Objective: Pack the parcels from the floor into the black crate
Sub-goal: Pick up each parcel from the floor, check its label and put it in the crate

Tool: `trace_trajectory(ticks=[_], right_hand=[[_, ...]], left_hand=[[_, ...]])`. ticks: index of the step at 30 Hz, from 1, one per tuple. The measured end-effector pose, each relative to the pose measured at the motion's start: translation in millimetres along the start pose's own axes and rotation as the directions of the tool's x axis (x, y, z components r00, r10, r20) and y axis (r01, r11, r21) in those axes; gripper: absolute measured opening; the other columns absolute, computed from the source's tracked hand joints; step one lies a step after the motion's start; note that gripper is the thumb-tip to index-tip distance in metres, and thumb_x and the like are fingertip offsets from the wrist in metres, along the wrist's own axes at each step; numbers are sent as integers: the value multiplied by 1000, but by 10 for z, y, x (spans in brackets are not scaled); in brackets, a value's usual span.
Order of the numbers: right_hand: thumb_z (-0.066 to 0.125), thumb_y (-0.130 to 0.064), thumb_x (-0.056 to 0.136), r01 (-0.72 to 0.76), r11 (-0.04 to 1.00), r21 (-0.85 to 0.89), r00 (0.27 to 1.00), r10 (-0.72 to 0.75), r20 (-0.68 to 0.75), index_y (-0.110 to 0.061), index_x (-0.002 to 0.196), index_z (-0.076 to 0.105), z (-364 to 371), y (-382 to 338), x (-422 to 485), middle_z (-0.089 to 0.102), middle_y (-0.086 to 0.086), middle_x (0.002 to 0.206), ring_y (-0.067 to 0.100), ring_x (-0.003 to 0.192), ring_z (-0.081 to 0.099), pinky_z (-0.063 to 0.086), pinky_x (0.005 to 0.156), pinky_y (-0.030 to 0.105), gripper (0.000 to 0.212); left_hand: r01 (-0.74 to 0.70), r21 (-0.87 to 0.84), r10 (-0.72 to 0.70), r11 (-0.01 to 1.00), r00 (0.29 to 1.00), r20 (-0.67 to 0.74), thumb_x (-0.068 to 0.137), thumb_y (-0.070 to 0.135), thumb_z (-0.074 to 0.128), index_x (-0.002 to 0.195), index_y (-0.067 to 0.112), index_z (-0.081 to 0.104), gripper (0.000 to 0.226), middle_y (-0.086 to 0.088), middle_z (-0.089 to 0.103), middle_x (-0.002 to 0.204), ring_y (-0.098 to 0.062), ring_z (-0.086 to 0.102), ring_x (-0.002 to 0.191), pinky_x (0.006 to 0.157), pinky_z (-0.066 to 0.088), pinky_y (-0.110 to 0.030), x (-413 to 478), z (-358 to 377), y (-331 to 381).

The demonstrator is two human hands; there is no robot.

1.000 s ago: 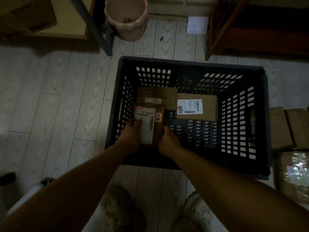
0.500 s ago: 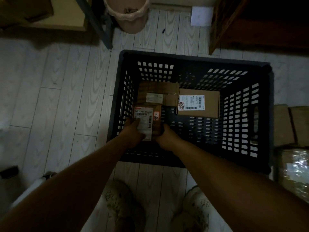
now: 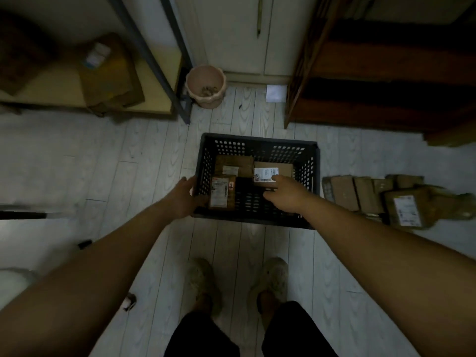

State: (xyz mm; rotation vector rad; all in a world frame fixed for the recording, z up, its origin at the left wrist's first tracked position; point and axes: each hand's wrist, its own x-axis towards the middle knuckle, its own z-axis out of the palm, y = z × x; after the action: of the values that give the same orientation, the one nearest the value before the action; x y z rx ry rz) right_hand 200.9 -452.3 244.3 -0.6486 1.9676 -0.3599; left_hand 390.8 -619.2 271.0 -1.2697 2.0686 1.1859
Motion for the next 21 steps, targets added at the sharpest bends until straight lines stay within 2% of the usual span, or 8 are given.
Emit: trace_trajectory(ticks=[3, 5, 7, 10, 12, 15, 17, 21], right_hand=[[56, -46, 85, 38, 998, -43, 999, -39, -33, -22, 132, 51, -175, -112, -658, 57, 3, 127, 20, 107, 57, 49, 93, 31, 53], [57, -40, 89, 42, 999, -7, 996, -42, -75, -22, 128, 54, -260, -212, -1129, 57, -2, 125, 17, 106, 56, 45, 92, 26, 44], [59, -36, 90, 47, 999, -1, 989, -47, -143, -21, 122, 58, -308, -257, -1582, 57, -6, 116, 16, 101, 56, 44, 91, 26, 35], [57, -42, 88, -1, 1000, 4, 957, 2, -290, -23, 127, 52, -325, -216, -2220, 57, 4, 128, 23, 107, 58, 48, 92, 35, 44], [55, -33, 93, -31, 999, 25, 932, 38, -360, -19, 138, 44, -328, -174, -2642, 49, 10, 138, 28, 118, 53, 45, 90, 33, 48], [55, -33, 94, -92, 995, 38, 885, 99, -454, -17, 147, 32, -383, 3, -3227, 36, 8, 151, 28, 133, 41, 37, 104, 38, 59], [54, -38, 93, -123, 992, 31, 861, 123, -494, -19, 148, 30, -467, 168, -3607, 32, 7, 154, 28, 136, 38, 35, 107, 38, 63], [52, -40, 94, -171, 982, 79, 799, 185, -571, -18, 148, 30, -687, 647, -4377, 35, 7, 152, 27, 131, 44, 38, 102, 34, 62]], left_hand=[[-28, 48, 30, 998, 999, -31, 93, 33, 55, 151, 20, 12, 73, -13, 6, 158, -25, 9, 146, 117, 12, -36, -628, -187, 284], [-82, 84, 87, 993, 994, -63, 93, 26, 55, 149, 16, 22, 65, -16, 18, 155, -30, 20, 142, 114, 20, -39, -1043, -252, 510], [-156, 123, 166, 980, 983, -80, 90, 22, 59, 145, 15, 29, 63, -14, 25, 151, -30, 28, 138, 112, 27, -41, -1386, -273, 694], [-264, 175, 275, 948, 961, -39, 82, 40, 66, 147, 26, 27, 77, -6, 27, 151, -28, 33, 136, 111, 33, -47, -1779, -262, 902], [-326, 196, 332, 925, 943, -1, 86, 39, 62, 149, 24, 21, 77, -6, 22, 154, -28, 29, 139, 114, 28, -44, -2026, -214, 1067], [-411, 247, 413, 878, 910, 46, 90, 38, 58, 151, 24, 12, 77, -4, 6, 160, -26, 15, 145, 116, 18, -38, -2440, -81, 1391], [-486, 271, 482, 831, 872, 87, 90, 39, 57, 151, 24, 11, 77, -3, 6, 160, -24, 13, 146, 116, 17, -37, -2680, 53, 1595], [-614, 312, 595, 725, 786, 165, 91, 38, 56, 150, 28, 11, 75, -3, 5, 160, -23, 11, 146, 118, 17, -38, -3208, 469, 2088]])
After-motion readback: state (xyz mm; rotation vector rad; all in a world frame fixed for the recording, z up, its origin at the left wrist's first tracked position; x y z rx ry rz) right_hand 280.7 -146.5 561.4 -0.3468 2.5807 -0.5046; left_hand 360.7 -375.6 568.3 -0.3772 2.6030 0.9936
